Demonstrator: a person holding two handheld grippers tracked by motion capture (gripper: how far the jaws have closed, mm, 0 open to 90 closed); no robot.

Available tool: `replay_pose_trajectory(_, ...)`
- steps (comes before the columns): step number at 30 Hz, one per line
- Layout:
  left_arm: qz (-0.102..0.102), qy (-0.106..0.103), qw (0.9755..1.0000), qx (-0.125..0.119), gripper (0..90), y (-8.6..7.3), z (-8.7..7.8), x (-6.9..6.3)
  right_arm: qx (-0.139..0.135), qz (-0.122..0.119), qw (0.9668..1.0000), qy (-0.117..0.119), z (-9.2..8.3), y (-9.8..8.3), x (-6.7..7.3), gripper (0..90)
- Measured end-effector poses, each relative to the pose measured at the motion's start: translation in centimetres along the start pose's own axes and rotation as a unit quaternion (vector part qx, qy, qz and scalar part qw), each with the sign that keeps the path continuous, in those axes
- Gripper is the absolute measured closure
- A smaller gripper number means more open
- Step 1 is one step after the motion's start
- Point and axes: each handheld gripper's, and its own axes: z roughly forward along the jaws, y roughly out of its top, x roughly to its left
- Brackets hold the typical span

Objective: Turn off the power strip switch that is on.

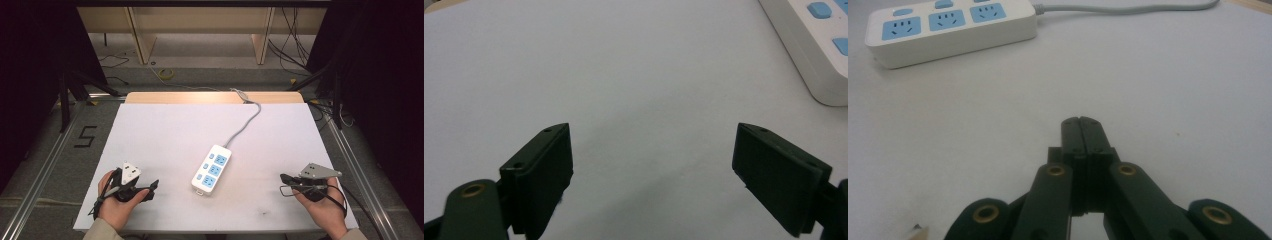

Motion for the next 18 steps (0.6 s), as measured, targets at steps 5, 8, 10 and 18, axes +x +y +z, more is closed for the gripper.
replay_pose_trajectory(5, 0.0, -0.001, 1.0, 0.0, 16.0, 0.0, 0.02, -0.01, 0.003, -0.002, 1.0, 0.002, 0.08, 0.28, 0.15, 90.0)
replay_pose_trajectory(8, 0.002, -0.001, 1.0, 0.001, 16.0, 0.02, 0.05, -0.04, 0.002, -0.004, 1.0, 0.004, 0.18, 0.39, 0.22, 90.0)
replay_pose_trajectory(10, 0.002, -0.001, 1.0, 0.001, 16.0, 0.04, 0.06, -0.08, 0.004, -0.002, 1.0, 0.006, 0.24, 0.51, 0.32, 90.0)
replay_pose_trajectory(18, 0.002, -0.002, 1.0, 0.001, 16.0, 0.07, 0.03, -0.12, 0.006, -0.006, 0.9999, 0.013, 0.4, 0.86, 0.59, 90.0)
